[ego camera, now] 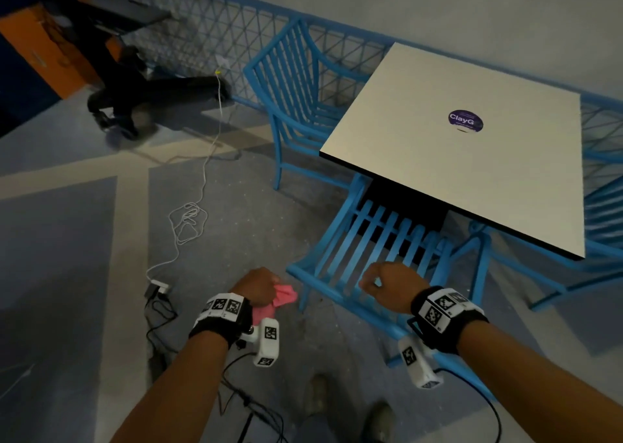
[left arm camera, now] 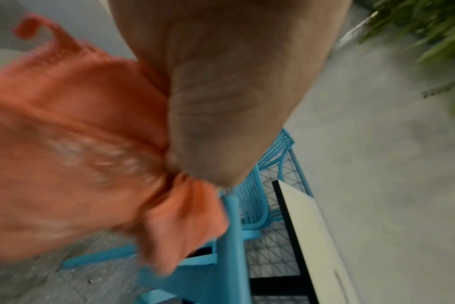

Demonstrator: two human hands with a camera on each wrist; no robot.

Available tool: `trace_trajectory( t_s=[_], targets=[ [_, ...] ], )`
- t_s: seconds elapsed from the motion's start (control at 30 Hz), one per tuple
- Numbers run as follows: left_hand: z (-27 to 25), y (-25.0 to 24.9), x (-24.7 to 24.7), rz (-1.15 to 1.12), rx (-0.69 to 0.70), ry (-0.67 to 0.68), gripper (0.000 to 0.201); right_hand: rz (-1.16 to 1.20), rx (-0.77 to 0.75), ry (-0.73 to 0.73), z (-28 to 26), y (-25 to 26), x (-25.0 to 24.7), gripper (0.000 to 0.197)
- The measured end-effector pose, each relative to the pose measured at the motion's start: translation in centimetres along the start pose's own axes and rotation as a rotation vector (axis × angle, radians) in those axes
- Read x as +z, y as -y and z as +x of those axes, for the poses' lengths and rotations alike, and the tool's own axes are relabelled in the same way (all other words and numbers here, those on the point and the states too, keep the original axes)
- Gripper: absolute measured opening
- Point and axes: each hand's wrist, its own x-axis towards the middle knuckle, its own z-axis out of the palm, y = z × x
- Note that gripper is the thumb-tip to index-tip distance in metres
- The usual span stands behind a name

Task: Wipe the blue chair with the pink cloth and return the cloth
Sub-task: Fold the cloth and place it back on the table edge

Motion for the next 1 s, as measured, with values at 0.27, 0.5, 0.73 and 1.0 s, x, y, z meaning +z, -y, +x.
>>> trace_trajectory(
  t_s=[0.27, 0.5, 0.73, 1.0],
  targets=[
    [-2.5, -6.0, -5.2, 0.039, 0.278, 0.070, 0.012, 0.004, -0.119, 0.028, -1.1, 3.7, -2.1, 0.106],
    [-3.5, -16.3, -6.5, 0.075, 0.532, 0.331, 0.025, 0.149, -0.148, -0.025, -3.8, 2.9, -6.6, 0.065],
    [-1.9, -23.1, -6.1, 0.147, 0.535, 0.321, 0.062, 0.064, -0.073, -0.076, -6.4, -2.9, -10.9, 0.021],
    [3.3, -28.4, -7.3, 0.219, 0.571, 0.182, 0.025, 0.076, 0.051, -0.059, -6.3, -10.4, -15.0, 0.016]
  ],
)
